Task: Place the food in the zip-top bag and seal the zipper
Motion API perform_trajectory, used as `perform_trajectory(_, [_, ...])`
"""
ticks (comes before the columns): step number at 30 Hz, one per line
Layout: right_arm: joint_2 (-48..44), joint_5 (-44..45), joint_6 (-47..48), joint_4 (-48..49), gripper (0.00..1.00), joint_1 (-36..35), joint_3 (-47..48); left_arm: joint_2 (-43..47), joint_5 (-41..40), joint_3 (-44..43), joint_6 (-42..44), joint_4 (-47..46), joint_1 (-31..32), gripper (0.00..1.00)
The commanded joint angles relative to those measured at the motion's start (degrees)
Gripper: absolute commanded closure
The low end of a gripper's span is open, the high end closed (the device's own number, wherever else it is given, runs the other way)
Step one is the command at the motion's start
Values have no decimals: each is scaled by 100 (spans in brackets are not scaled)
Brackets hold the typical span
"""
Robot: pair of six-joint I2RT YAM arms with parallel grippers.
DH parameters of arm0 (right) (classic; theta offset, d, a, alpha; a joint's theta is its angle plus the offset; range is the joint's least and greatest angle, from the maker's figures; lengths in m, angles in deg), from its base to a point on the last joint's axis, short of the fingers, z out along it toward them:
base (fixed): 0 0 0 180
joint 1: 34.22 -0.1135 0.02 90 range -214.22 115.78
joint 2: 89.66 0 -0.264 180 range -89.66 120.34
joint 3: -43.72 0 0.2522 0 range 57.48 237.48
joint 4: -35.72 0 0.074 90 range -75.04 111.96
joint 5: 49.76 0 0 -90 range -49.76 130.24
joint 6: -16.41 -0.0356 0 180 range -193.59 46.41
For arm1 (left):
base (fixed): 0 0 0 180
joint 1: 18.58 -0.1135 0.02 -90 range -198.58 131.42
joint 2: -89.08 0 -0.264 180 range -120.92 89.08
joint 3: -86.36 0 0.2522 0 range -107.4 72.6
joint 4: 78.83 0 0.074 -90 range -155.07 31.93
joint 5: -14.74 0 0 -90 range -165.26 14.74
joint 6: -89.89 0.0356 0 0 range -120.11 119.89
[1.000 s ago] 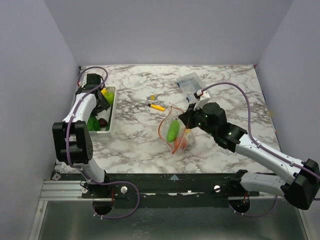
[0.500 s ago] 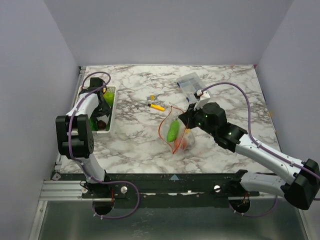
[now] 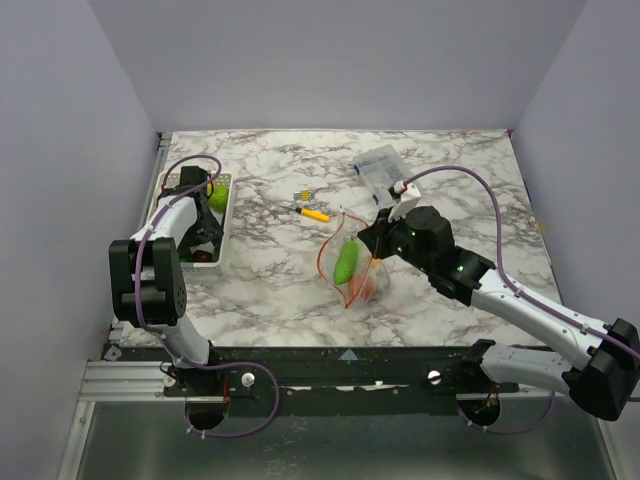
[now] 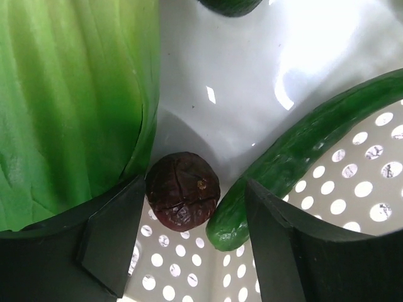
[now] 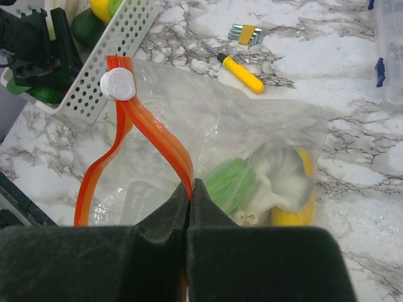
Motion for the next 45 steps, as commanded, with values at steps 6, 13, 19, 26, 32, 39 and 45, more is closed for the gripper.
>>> perform_trajectory(6, [-100,-123,-17,94,99,-46,-82,438,-201,443,-118,241,-23,34])
perform_trajectory(13, [-74,-154,-30,122,99,-45,-90,294,-157,569,-161,129,-18,40])
perform_trajectory(19, [-127,-102,-17,112,99,-45,-102,310,-135,538,-199,113,-18,55])
perform_trajectory(26, [-104,-123,-26,121,99,-41,-95,870,-8,540,-182,221,-24,65])
perform_trajectory(32, [-111,-136,-30,122,99,-41,-90,1378,106,508,-155,314,-23,70])
perform_trajectory(39, [-108,-137,-17,89,99,-46,-63,1858,403,482,-152,319,-18,71])
perform_trajectory(45, [-133,-113,-17,63,99,-45,-48,2177,648,471,-29,129,-18,71])
